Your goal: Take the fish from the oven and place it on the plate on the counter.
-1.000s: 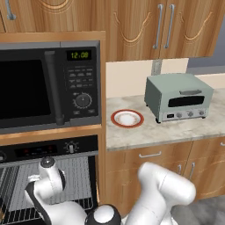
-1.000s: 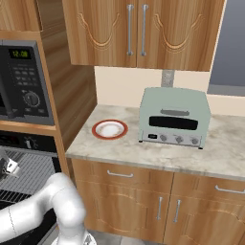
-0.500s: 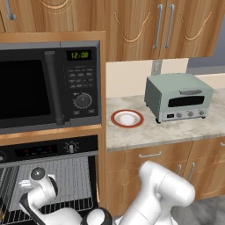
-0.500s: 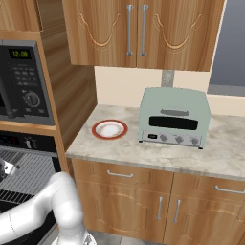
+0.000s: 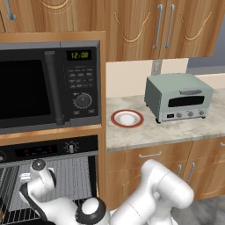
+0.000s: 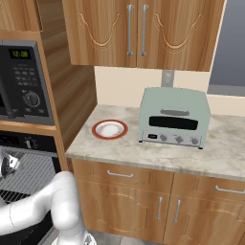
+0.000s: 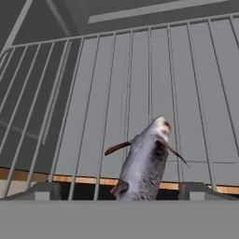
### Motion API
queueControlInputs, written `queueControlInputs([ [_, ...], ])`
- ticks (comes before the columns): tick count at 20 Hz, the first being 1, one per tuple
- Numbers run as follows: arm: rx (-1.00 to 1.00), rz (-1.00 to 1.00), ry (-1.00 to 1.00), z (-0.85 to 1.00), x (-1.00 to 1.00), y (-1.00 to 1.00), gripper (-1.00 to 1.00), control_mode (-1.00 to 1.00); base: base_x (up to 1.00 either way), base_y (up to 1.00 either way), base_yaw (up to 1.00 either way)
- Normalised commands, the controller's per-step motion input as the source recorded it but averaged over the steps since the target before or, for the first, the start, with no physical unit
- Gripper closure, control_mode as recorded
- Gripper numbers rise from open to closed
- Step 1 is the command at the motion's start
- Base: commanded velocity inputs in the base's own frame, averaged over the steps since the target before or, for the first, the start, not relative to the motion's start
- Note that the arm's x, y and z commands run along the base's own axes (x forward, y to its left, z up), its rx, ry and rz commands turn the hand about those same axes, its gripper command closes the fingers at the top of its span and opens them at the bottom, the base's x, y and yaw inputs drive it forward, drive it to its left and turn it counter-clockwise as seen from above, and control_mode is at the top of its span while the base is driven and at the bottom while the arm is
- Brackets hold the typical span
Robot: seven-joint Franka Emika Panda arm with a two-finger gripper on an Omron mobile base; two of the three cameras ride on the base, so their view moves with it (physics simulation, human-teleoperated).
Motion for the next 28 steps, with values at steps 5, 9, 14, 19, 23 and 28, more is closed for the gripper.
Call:
queueControlInputs([
  [5,0.00,0.00,0.00,-0.78,0.05,0.02,-1.00,-1.00,0.00,0.00,0.00],
  [9,0.00,0.00,0.00,-0.63,0.01,0.04,-1.00,-1.00,0.00,0.00,0.00],
  [14,0.00,0.00,0.01,-0.46,0.01,0.14,-1.00,-1.00,0.00,0.00,0.00],
  [19,0.00,0.00,0.05,-0.84,-0.20,0.18,-1.00,-1.00,0.00,0.00,0.00],
  [23,0.01,0.00,0.06,-0.69,-0.27,0.08,-1.00,-1.00,0.00,0.00,0.00],
  [28,0.00,0.00,0.10,-0.59,-0.24,0.01,1.00,-1.00,0.00,0.00,0.00],
])
